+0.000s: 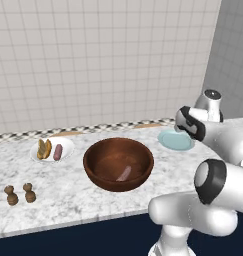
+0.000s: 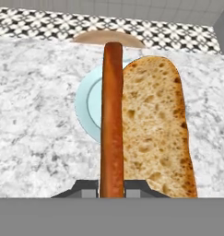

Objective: Place one bun and one sausage from the bowl on each plate.

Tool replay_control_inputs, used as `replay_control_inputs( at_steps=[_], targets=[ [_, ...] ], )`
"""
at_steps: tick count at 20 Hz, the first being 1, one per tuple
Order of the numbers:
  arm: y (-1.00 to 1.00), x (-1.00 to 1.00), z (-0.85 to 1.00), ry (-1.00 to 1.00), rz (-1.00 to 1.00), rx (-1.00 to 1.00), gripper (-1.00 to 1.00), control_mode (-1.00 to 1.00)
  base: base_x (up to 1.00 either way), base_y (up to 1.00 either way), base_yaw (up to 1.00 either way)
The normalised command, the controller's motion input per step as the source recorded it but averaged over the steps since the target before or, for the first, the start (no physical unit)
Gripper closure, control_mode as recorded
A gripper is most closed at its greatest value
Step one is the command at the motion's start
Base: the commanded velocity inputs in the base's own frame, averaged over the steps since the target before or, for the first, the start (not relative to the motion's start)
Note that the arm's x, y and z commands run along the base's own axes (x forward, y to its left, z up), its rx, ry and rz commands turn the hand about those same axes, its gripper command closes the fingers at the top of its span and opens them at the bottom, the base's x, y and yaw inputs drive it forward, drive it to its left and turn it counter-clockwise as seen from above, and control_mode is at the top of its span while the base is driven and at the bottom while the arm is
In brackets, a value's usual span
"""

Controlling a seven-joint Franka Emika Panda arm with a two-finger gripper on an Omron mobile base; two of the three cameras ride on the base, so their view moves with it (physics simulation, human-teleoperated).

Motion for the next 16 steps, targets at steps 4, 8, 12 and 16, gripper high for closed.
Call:
replay_control_inputs(
  at_steps=[4,8,12,16],
  targets=[
    [-0.39,0.85,-0.14,0.24,0.11,0.04,1.00,-1.00,0.00,0.00,0.00],
    [-0.19,0.49,-0.37,0.23,0.05,0.00,1.00,-1.00,0.00,0.00,0.00],
    [-0.04,0.09,-0.62,0.06,0.02,0.00,1.00,-1.00,0.00,0.00,0.00],
    [-0.06,0.17,-0.44,-0.02,0.04,0.01,1.00,-1.00,0.00,0.00,0.00]
  ],
)
